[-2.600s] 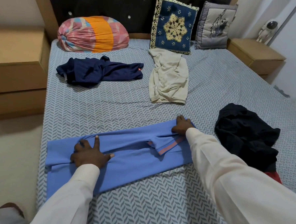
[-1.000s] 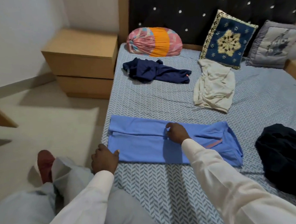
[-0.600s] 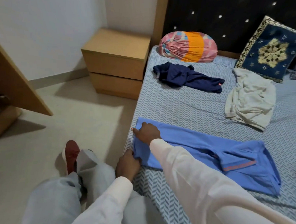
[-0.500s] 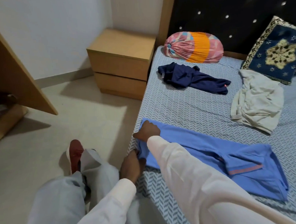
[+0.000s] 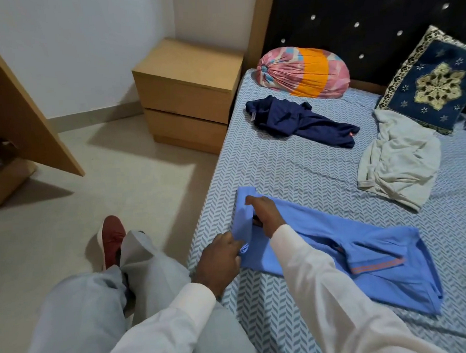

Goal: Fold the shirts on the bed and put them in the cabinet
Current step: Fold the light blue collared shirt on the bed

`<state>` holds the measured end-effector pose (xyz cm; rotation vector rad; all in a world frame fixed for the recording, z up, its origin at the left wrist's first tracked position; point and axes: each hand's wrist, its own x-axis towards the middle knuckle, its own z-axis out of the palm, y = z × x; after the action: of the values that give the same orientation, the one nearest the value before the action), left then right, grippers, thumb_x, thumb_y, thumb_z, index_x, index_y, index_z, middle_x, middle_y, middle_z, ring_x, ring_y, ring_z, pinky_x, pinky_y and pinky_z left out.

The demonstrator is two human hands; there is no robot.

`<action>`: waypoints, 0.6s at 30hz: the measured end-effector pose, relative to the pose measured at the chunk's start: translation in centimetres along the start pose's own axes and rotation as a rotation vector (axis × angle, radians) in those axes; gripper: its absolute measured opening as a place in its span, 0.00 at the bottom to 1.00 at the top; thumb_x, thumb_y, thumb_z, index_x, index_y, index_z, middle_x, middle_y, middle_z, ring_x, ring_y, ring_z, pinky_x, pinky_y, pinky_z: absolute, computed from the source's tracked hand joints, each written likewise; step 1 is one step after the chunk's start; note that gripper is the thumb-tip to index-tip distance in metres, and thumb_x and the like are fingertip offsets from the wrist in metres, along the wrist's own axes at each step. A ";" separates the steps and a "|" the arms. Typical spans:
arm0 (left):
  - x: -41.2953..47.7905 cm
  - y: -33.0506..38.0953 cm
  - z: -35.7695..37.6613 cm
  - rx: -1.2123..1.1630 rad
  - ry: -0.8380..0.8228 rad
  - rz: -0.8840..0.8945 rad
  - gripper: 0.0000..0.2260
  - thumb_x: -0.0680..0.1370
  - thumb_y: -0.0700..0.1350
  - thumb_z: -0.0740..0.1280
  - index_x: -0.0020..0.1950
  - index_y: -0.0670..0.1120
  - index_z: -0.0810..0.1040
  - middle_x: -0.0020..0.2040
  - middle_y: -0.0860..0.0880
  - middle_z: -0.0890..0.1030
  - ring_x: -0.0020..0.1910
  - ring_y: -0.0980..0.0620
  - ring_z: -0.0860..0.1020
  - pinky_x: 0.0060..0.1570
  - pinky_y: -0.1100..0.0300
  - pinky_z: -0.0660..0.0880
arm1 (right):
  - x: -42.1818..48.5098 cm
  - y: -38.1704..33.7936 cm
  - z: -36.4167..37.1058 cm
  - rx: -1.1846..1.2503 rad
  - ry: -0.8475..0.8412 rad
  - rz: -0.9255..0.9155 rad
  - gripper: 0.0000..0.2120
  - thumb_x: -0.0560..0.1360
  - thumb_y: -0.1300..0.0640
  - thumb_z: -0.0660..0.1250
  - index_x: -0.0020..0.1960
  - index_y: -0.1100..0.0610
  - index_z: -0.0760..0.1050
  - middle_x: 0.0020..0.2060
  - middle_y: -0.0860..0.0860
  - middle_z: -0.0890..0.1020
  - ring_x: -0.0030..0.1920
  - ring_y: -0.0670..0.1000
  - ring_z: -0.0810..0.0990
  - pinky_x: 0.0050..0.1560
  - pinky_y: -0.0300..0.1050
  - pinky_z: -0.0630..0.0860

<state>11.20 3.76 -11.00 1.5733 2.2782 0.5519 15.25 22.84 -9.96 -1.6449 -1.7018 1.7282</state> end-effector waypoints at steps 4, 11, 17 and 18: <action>0.3 0.1 0.7 0.039 -0.045 0.074 0.16 0.75 0.40 0.63 0.62 0.47 0.78 0.53 0.44 0.76 0.53 0.42 0.75 0.41 0.51 0.75 | 0.4 0.6 -1.1 -0.231 0.037 -0.087 0.14 0.70 0.57 0.71 0.39 0.55 0.64 0.29 0.54 0.67 0.32 0.54 0.70 0.32 0.46 0.67; 0.1 0.0 0.9 0.102 -0.118 0.076 0.15 0.77 0.54 0.59 0.57 0.49 0.77 0.48 0.49 0.73 0.48 0.46 0.76 0.40 0.53 0.74 | -0.3 -0.1 -1.4 -0.687 0.160 -0.204 0.30 0.73 0.59 0.71 0.70 0.55 0.61 0.58 0.58 0.72 0.43 0.60 0.78 0.28 0.46 0.68; 0.7 -0.2 0.6 -0.116 0.026 -0.245 0.23 0.78 0.63 0.58 0.65 0.49 0.74 0.57 0.46 0.74 0.53 0.44 0.78 0.48 0.50 0.76 | 0.2 -0.2 -0.5 -0.998 0.040 -0.263 0.25 0.80 0.52 0.61 0.75 0.56 0.63 0.69 0.60 0.69 0.67 0.64 0.71 0.59 0.58 0.75; 0.9 -0.5 0.6 -0.138 -0.002 -0.326 0.23 0.78 0.62 0.62 0.66 0.48 0.71 0.60 0.45 0.74 0.54 0.41 0.78 0.49 0.49 0.77 | 0.1 -0.5 -0.3 -1.037 0.049 -0.236 0.26 0.80 0.47 0.61 0.74 0.56 0.64 0.70 0.59 0.68 0.70 0.64 0.67 0.62 0.59 0.73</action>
<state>10.73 4.55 -11.84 1.1076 2.3715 0.6016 15.17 23.28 -9.51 -1.6251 -2.8589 0.6568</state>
